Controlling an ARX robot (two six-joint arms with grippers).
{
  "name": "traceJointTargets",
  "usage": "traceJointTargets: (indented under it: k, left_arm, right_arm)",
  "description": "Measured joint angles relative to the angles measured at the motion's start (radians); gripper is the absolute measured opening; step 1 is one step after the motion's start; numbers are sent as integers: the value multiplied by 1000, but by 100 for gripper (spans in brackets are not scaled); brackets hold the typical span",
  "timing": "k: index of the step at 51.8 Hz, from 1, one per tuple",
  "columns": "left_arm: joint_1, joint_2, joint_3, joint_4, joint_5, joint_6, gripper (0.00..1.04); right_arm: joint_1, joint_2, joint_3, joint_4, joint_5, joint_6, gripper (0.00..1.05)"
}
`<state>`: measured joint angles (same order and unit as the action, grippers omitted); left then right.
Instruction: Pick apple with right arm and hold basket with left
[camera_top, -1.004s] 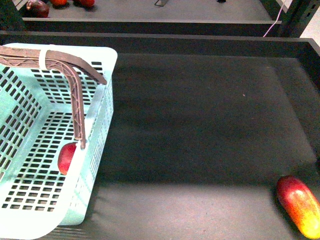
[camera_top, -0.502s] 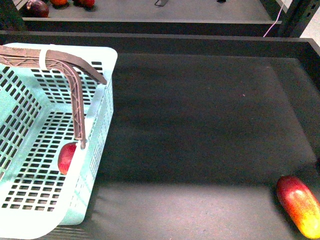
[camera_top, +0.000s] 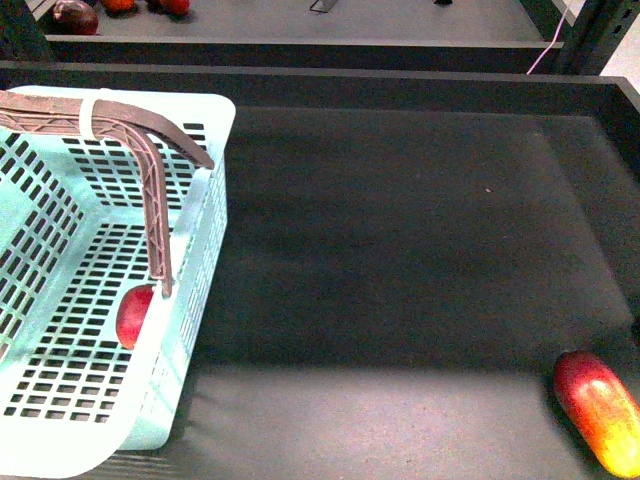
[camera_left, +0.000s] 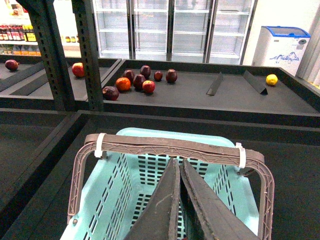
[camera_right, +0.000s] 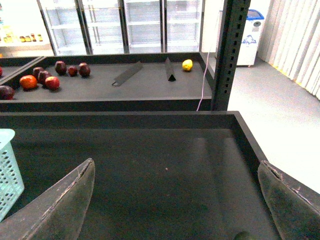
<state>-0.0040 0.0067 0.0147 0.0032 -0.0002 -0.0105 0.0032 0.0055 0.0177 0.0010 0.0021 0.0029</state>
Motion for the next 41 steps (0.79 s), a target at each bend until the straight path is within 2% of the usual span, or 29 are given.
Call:
traceJointTargets:
  k: [15,18,23,30,36,39,41]
  left_arm:
    - [0,0,0,-1,0,0,4]
    - [0,0,0,-1,0,0,13]
    - [0,0,0,-1,0,0,38]
    - [0,0,0,-1,0,0,61]
    - [0,0,0,-1,0,0,88]
    - [0,0,0,-1,0,0,98]
    - [0,0,0,-1,0,2,98]
  right_arm:
    - [0,0,0,0,0,0,96]
    - [0,0,0,0,0,0,96]
    - [0,0,0,0,0,0,96]
    - [0,0,0,0,0,0,96]
    - [0,0,0,0,0,0,96]
    - [0,0,0,0,0,0,96]
    - [0,0,0,0,0,0,96]
